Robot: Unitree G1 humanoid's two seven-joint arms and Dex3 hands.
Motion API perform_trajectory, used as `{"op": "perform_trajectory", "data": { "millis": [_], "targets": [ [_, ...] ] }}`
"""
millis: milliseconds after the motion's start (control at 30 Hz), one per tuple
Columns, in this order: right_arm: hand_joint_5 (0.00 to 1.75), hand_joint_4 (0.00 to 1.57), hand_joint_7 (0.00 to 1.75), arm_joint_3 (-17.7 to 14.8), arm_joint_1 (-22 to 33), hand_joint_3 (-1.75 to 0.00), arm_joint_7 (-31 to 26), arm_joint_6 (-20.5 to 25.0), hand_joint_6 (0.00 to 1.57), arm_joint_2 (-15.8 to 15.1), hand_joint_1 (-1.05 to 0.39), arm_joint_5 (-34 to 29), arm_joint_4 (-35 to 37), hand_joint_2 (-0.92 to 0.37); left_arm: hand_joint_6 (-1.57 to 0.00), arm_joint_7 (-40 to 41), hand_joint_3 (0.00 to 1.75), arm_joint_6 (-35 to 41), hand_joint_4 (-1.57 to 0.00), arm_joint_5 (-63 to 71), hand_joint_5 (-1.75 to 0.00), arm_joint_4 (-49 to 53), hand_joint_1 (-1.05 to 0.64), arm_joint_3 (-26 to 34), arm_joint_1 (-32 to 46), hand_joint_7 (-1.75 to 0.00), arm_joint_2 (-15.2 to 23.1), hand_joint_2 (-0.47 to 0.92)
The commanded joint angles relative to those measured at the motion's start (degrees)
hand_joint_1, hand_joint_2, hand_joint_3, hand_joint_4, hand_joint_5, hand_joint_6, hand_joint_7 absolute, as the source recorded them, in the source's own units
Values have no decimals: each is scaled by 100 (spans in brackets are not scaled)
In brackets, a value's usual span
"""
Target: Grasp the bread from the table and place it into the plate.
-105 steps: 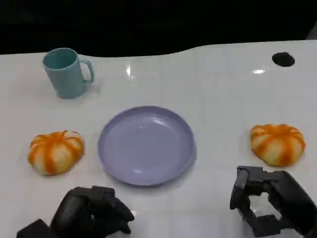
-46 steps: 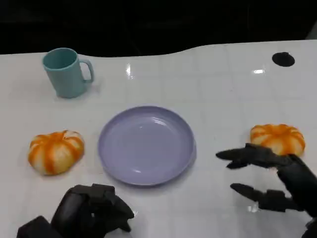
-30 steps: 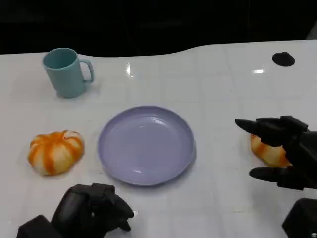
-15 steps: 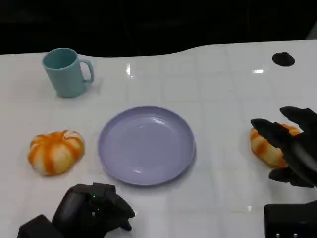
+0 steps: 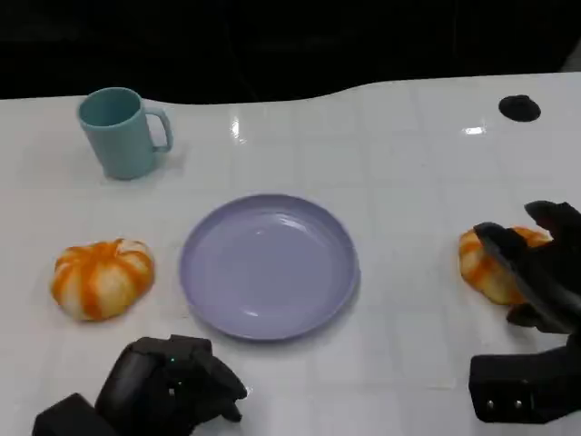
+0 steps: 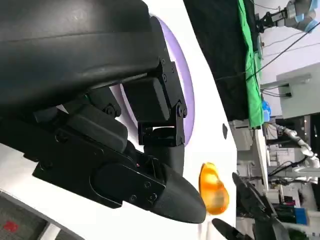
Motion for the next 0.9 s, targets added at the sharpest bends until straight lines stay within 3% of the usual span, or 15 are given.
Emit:
{"op": "perform_trajectory", "data": {
  "millis": [33, 333, 533, 633, 733, 767, 800, 833, 900],
  "targets": [
    [37, 2, 1, 231, -310, 0, -204, 196, 25, 17, -63, -4, 429, -91, -129, 11, 0, -45, -117, -50, -104, -9, -105, 62, 21, -72, 57, 91],
    [36, 7, 1, 595, -910, 0, -305, 415, 29, 270, -55, 253, 1378, -83, -129, 7, 0, -24, -118, -59, -105, -61, -105, 60, 62, -72, 75, 90],
    [23, 15, 0, 778, -1224, 0, -261, 510, 31, 427, -52, 485, 1969, -81, -129, 29, 0, -20, -117, -31, -104, -111, -105, 51, 97, -72, 85, 90],
    [16, 27, 2, 894, -1375, -1, -245, 579, 36, 479, -52, 560, 2265, -82, -129, 15, 0, -9, -117, -57, -105, -133, -105, 53, 113, -72, 74, 90],
    [11, 70, 3, 868, -1492, 0, -294, 499, 62, 553, -40, 834, 2540, -86, -129, 1, 0, -25, -117, -66, -104, -135, -105, 54, 120, -72, 76, 90],
    [10, 77, 3, 841, -1517, 0, -366, 425, 65, 567, -37, 946, 2621, -86, -129, 2, 0, -27, -117, -64, -104, -140, -105, 54, 123, -72, 78, 90],
    [18, 96, 6, 809, -1538, 0, -489, 281, 76, 569, -32, 1070, 2722, -86, -129, 2, 0, -37, -117, -63, -104, -141, -105, 55, 126, -72, 78, 90],
    [71, 102, 6, 794, -1558, 0, -611, 156, 98, 565, -24, 1167, 2813, -85, -129, 2, 0, -38, -117, -66, -105, -145, -105, 56, 130, -72, 76, 90],
    [129, 95, 5, 815, -1593, 0, -890, -74, 116, 541, -18, 1284, 2989, -84, -129, 9, 0, -39, -118, -60, -105, -155, -105, 54, 139, -72, 76, 90]
  ]
}}
